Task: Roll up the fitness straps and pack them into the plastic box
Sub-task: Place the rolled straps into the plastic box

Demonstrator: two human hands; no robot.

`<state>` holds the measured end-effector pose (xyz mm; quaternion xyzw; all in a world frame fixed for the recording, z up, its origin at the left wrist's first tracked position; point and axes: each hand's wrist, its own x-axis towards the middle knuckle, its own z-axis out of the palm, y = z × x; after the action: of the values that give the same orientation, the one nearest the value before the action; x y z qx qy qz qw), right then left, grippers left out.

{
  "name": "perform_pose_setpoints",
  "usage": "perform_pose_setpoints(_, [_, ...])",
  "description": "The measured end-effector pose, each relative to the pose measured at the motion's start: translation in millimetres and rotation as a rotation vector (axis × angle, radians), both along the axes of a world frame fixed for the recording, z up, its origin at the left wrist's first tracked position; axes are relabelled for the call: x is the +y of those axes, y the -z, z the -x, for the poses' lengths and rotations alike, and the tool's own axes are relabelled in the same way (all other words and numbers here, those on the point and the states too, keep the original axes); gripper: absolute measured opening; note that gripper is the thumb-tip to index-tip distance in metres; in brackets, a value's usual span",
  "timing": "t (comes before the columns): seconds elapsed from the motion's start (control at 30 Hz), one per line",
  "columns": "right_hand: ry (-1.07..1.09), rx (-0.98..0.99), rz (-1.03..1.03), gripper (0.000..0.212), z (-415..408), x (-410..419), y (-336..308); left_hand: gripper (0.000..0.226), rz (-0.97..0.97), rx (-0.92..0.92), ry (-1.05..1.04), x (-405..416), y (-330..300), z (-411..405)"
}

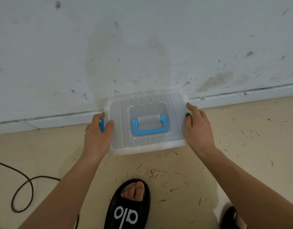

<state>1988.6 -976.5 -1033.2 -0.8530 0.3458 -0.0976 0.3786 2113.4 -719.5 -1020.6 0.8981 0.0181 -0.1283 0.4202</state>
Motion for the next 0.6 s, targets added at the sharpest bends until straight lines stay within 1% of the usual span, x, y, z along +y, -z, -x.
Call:
perform_pose_setpoints(0.07, [-0.01, -0.004, -0.013, 0.047, 4, 0, 0, 0.047, 0.036, 0.036, -0.011, 4, 0, 0])
perform_pose_setpoints(0.27, [-0.006, -0.007, -0.022, 0.047, 3, 0, 1, 0.044, 0.082, 0.052, -0.034, 5, -6, 2])
perform_pose_setpoints(0.43, [0.007, -0.014, -0.031, 0.047, 8, -1, 2, 0.042, 0.124, 0.121, -0.028, 3, -9, 4])
perform_pose_setpoints(0.5, [0.009, -0.011, -0.032, 0.047, 8, -1, 2, 0.041, 0.135, 0.106, -0.041, 2, -11, 3])
perform_pose_setpoints(0.53, [0.011, -0.006, -0.039, 0.047, 8, 0, 2, 0.043, 0.129, 0.074, -0.055, 2, -12, 2])
perform_pose_setpoints(0.6, [0.02, 0.006, -0.076, 0.048, 8, 2, 1, 0.059, 0.124, 0.011, -0.086, 1, -13, 1])
